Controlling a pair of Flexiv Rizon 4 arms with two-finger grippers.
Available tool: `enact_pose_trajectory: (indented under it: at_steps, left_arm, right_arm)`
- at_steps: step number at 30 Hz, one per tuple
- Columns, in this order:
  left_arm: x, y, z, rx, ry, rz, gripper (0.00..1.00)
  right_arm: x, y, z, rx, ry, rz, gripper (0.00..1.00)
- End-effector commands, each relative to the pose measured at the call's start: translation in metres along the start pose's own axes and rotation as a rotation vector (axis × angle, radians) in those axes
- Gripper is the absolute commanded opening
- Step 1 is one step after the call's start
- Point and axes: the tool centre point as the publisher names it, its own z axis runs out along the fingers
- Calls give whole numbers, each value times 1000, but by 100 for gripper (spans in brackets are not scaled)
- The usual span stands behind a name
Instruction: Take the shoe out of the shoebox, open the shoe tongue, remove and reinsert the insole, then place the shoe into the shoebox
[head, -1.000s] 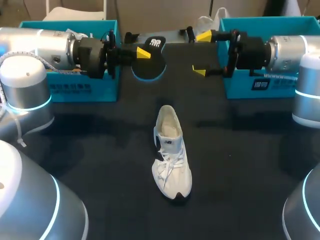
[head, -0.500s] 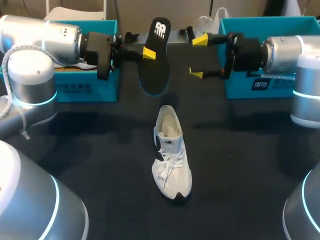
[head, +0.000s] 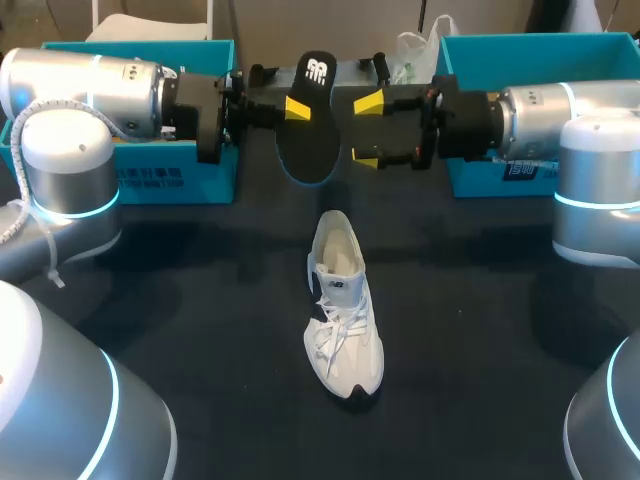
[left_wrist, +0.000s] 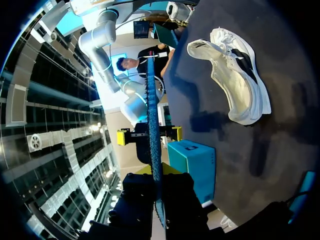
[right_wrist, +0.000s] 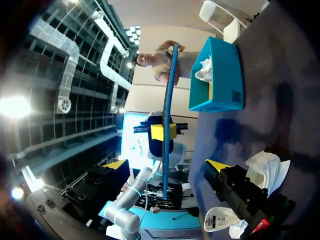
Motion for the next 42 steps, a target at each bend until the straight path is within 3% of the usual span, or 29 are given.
enact_pose_trajectory:
  at_steps: [1, 6, 10, 17, 20, 21, 42]
  left_arm:
    - [-1, -5, 2, -10, 2, 1, 0]
    - [-1, -4, 3, -9, -2, -8, 0]
    - [2, 0, 6, -9, -14, -34, 0]
    - [3, 1, 10, -23, -6, -20, 0]
    - [3, 1, 11, -36, -11, -18, 0]
    - [3, 1, 11, -39, -12, -16, 0]
    - [4, 3, 16, -97, -25, -4, 0]
  right_arm:
    - [3, 1, 3, 2, -9, 2, 100]
    - [3, 1, 3, 2, -9, 2, 100]
    - [5, 5, 10, 88, -30, -19, 100]
    - [0, 6, 20, 124, -34, -26, 100]
    - [2, 6, 24, 132, -49, -39, 64]
    - [2, 5, 25, 139, -50, -47, 48]
    - [1, -1, 46, 125, -54, -42, 37]
